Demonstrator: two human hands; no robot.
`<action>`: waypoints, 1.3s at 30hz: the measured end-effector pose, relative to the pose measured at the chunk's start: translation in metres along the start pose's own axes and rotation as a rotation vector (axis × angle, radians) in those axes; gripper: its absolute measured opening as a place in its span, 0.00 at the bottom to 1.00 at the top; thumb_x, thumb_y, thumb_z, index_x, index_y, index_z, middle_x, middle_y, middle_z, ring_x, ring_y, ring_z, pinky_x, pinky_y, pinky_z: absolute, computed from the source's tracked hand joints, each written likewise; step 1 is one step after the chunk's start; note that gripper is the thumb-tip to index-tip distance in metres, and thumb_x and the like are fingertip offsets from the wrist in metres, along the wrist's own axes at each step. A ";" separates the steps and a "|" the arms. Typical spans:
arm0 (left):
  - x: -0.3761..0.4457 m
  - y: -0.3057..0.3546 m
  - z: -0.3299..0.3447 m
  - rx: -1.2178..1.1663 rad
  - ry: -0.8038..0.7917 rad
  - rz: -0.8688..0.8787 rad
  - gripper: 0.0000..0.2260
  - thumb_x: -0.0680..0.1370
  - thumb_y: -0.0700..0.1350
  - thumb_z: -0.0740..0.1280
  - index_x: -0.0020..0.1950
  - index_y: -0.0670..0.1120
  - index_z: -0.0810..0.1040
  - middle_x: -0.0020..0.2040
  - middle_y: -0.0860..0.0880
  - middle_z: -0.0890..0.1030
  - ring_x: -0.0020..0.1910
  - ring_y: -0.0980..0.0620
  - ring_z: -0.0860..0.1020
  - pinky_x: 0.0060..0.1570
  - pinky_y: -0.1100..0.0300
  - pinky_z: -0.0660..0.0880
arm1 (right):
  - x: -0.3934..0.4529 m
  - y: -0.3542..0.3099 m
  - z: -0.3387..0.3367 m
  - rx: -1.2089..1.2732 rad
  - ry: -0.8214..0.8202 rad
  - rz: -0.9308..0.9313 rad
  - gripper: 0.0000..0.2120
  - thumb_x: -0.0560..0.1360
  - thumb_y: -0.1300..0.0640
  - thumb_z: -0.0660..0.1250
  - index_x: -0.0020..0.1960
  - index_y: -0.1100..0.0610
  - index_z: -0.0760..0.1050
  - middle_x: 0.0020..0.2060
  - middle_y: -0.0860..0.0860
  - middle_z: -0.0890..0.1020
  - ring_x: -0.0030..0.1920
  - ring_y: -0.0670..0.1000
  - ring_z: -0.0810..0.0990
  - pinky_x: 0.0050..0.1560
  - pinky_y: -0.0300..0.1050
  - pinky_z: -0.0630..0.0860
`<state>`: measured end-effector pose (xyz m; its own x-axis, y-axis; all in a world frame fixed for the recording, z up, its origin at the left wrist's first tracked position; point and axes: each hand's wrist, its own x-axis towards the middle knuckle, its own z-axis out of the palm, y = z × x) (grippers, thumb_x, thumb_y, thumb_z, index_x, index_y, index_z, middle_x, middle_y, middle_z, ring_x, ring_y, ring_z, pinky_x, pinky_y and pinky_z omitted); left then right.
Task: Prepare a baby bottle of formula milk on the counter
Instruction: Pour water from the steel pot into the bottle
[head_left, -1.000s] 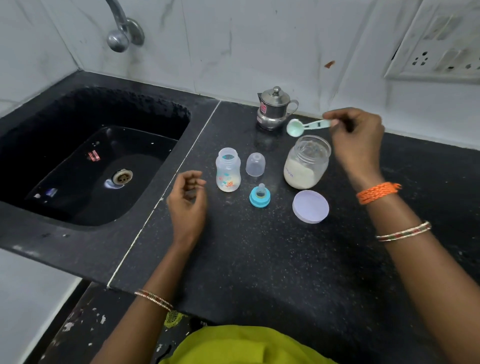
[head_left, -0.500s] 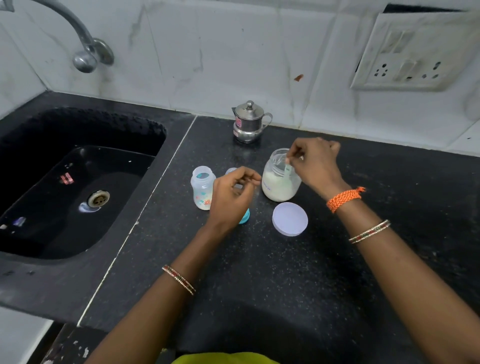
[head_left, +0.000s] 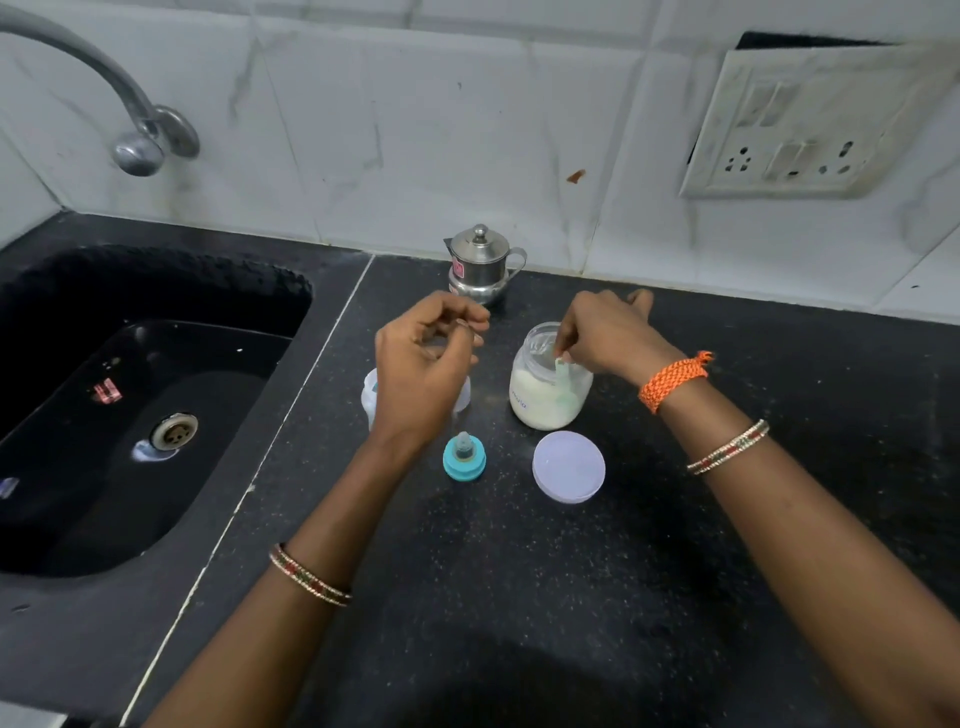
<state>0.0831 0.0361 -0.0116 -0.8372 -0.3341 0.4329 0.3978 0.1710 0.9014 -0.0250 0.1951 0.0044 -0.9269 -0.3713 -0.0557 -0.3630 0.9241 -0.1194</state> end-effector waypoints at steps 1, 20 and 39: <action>0.010 0.003 -0.005 0.001 0.011 0.021 0.10 0.72 0.36 0.59 0.43 0.45 0.79 0.40 0.50 0.82 0.37 0.56 0.79 0.35 0.63 0.77 | 0.001 0.002 -0.005 0.039 -0.022 -0.008 0.09 0.73 0.62 0.67 0.43 0.50 0.83 0.38 0.43 0.80 0.50 0.49 0.74 0.56 0.54 0.58; 0.140 -0.130 -0.053 0.284 -0.126 -0.341 0.13 0.76 0.34 0.64 0.44 0.52 0.77 0.43 0.46 0.79 0.42 0.48 0.74 0.36 0.62 0.72 | 0.164 0.019 0.064 1.198 -0.024 0.005 0.14 0.70 0.66 0.73 0.35 0.56 0.68 0.36 0.53 0.75 0.44 0.54 0.74 0.49 0.48 0.73; 0.027 -0.091 -0.106 -0.032 0.056 -0.424 0.09 0.77 0.36 0.62 0.50 0.48 0.78 0.44 0.54 0.84 0.45 0.59 0.81 0.43 0.59 0.78 | 0.057 -0.003 -0.051 1.092 0.192 -0.340 0.18 0.69 0.65 0.75 0.30 0.54 0.67 0.27 0.43 0.79 0.34 0.43 0.82 0.37 0.47 0.83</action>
<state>0.0644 -0.0864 -0.0810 -0.9078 -0.4187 0.0227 0.0345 -0.0206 0.9992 -0.0821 0.1758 0.0520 -0.8306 -0.4791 0.2840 -0.4072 0.1745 -0.8965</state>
